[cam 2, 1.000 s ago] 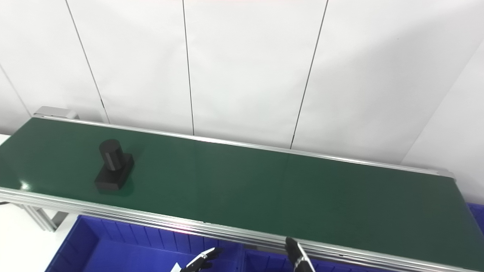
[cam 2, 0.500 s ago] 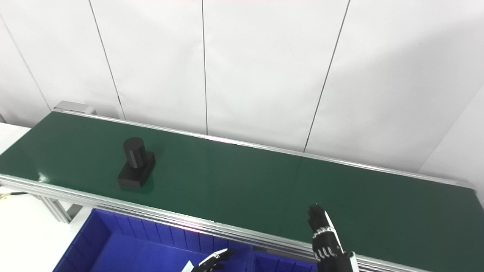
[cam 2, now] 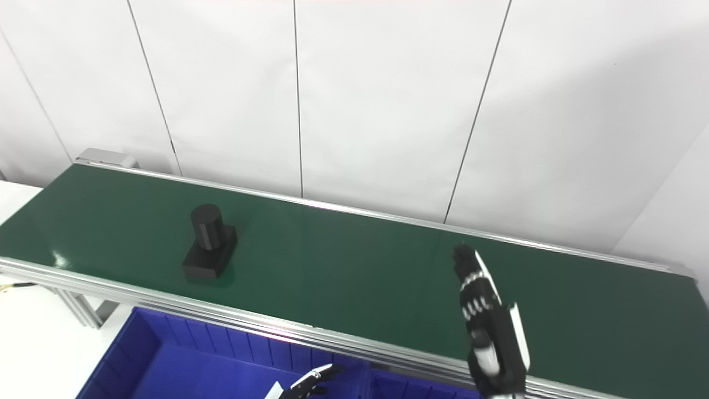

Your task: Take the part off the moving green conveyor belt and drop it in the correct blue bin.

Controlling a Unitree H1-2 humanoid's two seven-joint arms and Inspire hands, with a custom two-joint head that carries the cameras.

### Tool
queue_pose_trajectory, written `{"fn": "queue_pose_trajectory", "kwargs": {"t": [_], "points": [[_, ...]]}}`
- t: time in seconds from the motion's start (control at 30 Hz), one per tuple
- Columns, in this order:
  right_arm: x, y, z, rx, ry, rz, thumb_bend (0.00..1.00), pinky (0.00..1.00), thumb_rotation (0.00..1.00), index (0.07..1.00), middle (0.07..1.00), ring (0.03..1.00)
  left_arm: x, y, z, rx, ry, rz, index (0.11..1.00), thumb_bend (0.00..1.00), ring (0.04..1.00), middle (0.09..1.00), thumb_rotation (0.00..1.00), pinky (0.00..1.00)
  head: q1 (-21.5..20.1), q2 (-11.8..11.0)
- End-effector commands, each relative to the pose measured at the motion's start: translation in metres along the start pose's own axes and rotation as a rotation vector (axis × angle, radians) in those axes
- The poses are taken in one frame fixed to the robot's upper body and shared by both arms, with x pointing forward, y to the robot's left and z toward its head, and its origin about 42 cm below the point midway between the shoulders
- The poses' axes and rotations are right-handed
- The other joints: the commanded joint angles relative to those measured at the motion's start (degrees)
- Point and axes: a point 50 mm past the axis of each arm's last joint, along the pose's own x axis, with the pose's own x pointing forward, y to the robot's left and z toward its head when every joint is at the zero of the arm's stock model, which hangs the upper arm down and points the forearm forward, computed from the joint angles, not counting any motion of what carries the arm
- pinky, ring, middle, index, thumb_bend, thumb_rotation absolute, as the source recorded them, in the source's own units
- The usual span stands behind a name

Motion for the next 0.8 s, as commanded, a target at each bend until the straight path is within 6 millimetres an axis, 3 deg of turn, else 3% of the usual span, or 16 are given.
{"fn": "queue_pose_trajectory", "kwargs": {"t": [0.0, 0.17, 0.53, 0.77], "points": [[0.027, -0.001, 0.012, -0.041, -0.071, 0.004, 0.82, 1.0, 0.8, 0.914, 0.937, 0.946, 0.009, 0.001, 0.01, -0.016, -0.059, 0.004, 0.849, 0.84, 0.89, 0.901, 0.99, 0.82, -0.1, 0.0], [0.056, 0.0, 0.007, -0.035, -0.057, 0.024, 0.76, 0.97, 0.79, 0.909, 0.931, 0.945, 0.009, 0.001, 0.009, -0.004, -0.061, 0.004, 0.842, 0.84, 0.883, 0.894, 0.99, 0.81, -0.4, -0.2], [0.105, 0.02, -0.007, -0.089, 0.023, 0.06, 0.85, 1.0, 0.79, 0.905, 0.927, 0.946, 0.009, -0.001, 0.009, -0.015, -0.057, -0.003, 0.841, 0.83, 0.886, 0.895, 0.97, 0.82, 0.2, -0.5], [0.13, 0.034, -0.017, -0.132, 0.079, 0.075, 0.9, 0.92, 0.71, 0.901, 0.923, 0.935, 0.01, -0.003, 0.009, -0.021, -0.056, -0.005, 0.84, 0.86, 0.886, 0.893, 0.97, 0.83, 0.7, -0.7]]}}
